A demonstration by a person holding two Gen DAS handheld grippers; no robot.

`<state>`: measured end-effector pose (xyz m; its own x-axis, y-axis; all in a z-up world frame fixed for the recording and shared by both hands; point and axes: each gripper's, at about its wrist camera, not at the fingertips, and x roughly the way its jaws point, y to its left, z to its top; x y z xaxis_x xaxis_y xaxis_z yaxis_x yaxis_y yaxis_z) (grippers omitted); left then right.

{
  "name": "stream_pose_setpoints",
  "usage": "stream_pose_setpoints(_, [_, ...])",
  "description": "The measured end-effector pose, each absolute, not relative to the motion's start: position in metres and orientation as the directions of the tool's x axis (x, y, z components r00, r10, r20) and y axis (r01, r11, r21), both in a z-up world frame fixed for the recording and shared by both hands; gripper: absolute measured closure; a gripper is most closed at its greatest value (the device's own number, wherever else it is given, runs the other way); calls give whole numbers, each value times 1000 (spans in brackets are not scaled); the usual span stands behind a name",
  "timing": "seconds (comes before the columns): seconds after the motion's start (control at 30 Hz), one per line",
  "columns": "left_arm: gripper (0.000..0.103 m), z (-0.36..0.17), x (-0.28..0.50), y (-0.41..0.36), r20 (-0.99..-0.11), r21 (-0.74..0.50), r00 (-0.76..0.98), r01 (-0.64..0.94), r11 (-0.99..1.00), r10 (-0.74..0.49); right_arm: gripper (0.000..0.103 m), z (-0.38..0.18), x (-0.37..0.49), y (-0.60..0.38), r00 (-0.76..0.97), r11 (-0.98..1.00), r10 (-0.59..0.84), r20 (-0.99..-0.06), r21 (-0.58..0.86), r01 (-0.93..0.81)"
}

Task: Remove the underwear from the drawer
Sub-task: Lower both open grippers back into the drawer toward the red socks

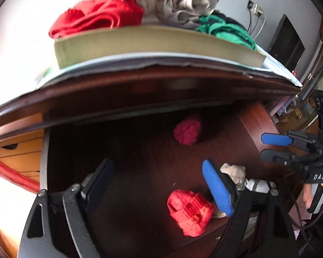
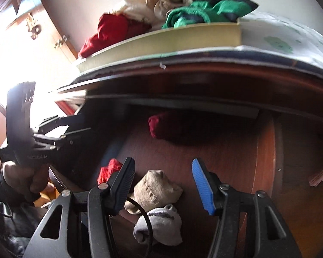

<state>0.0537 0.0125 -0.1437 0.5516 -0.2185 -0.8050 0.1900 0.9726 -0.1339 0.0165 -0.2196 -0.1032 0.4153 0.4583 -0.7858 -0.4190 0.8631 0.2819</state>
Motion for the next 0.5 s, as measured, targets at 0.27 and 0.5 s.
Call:
stream_pose_setpoints(0.27, [18, -152, 57, 14, -830, -162, 507, 177, 971, -231, 45, -118, 21, -210, 362, 860, 440, -822, 270, -432])
stream_pose_setpoints(0.5, [18, -164, 60, 10, -866, -189, 435, 173, 967, -247, 45, -122, 25, -208, 345, 861, 429, -835, 263, -436])
